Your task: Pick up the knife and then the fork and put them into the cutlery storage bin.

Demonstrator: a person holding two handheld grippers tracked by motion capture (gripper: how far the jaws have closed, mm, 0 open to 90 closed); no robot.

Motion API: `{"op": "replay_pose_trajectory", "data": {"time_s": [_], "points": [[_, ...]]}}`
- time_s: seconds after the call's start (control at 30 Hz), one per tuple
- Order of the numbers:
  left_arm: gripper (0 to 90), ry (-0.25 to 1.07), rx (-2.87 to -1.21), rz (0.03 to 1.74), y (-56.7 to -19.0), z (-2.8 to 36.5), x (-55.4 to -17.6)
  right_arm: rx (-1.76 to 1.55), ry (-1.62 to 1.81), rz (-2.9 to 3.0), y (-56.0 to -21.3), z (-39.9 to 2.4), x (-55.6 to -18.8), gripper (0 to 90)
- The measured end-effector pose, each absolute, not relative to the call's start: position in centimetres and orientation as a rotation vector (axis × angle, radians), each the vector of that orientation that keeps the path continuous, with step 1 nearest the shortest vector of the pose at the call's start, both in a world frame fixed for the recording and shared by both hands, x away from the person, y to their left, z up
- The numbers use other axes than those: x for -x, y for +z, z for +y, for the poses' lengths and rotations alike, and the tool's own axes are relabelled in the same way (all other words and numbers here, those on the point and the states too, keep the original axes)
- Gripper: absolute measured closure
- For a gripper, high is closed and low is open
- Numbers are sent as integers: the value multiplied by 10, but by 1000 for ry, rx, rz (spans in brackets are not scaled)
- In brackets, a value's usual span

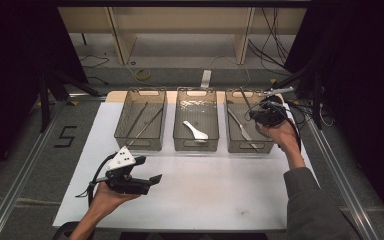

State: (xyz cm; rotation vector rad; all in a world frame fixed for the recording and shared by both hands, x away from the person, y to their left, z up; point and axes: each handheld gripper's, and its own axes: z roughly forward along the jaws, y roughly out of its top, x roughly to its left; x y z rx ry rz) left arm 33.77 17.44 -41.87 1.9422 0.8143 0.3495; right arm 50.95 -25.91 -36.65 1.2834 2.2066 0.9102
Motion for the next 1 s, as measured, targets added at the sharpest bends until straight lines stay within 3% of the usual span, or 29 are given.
{"op": "replay_pose_trajectory", "data": {"time_s": [0.5,1.0], "points": [[159,353,-1916,814,-417,175,-337,-1342,748,2235,-385,-253,-542,878],[159,344,-1914,813,-417,173,-337,-1396,689,2265,-408,-240,-551,869]]}}
